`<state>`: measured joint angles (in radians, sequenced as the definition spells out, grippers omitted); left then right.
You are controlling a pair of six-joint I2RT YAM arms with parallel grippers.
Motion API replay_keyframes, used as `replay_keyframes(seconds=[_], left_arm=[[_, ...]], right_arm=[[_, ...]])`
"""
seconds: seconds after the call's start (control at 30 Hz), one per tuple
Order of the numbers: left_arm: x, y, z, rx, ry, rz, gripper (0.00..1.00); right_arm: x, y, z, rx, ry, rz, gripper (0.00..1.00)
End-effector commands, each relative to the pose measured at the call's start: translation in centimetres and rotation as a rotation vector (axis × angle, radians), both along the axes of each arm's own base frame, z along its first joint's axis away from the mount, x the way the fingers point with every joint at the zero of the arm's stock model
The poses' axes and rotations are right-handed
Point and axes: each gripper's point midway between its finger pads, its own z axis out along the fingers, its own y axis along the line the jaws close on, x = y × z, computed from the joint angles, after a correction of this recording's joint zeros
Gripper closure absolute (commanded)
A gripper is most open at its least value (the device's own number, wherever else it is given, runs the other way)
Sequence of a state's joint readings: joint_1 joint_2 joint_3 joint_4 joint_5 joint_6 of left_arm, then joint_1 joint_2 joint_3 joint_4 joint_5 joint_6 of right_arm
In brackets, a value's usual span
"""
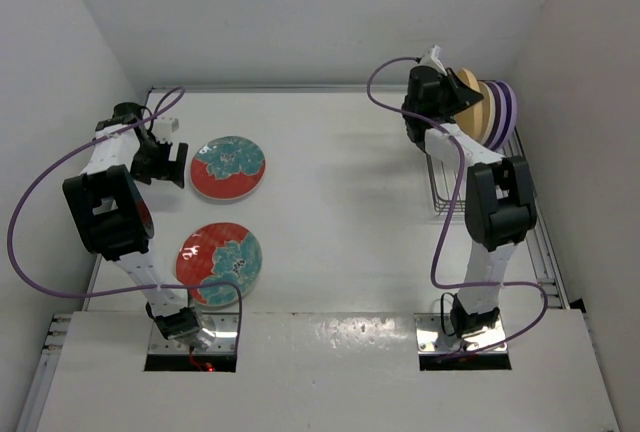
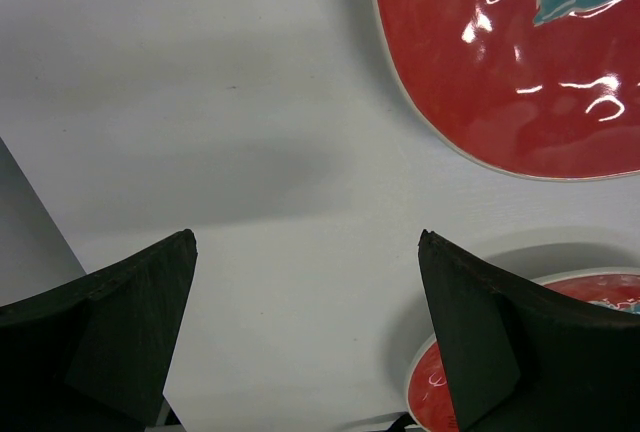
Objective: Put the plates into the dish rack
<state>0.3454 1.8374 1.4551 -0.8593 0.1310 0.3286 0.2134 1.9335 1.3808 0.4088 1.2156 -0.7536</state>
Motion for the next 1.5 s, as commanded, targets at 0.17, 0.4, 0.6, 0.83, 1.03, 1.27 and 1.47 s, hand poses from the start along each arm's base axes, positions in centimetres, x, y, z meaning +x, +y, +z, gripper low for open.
replay_keyframes(seconds=[0.17,0.4,0.6,0.83,1.03,1.27,1.47], left_arm=[[0.6,-0.4,1.4,0.004,-0.039,-0.019,0.03],[0.7,-0.7,1.3,0.001,-0.030,-0.028,0.03],[0.9,-1.0,1.3,0.001,-0.030,-0.037,0.03],[0.6,-1.1,1.2,-0.002,-0.022,-0.037,0.03],[0.4,-1.3,1.0,-0.013,-0.016,-0.040,0.03],[0.4,-1.1,1.0,-0.001,-0.013,-0.045,0.03],[0.4,-1.1,1.0,-0.001,-0.013,-0.045,0.03]], right_arm=[[0.7,0.8,-4.4,0.138,0.036,0.005,1.00],[-1.3,-0.1,-3.0,0.092,-0.090,-0.097,1.00],[-2.4,-0.9,-0.6,0.052,-0.236,-0.200,1.00],[-1.8,-0.7,0.6,-0.091,-0.171,-0.289,1.00],[-1.7,-0.4,-1.7,-0.057,-0.158,-0.320,1.00],[-2.1,-0.5,-2.4,-0.046,-0.141,-0.337,1.00],[-1.6,0.2,-3.6,-0.029,-0.101,-0.360,1.00]])
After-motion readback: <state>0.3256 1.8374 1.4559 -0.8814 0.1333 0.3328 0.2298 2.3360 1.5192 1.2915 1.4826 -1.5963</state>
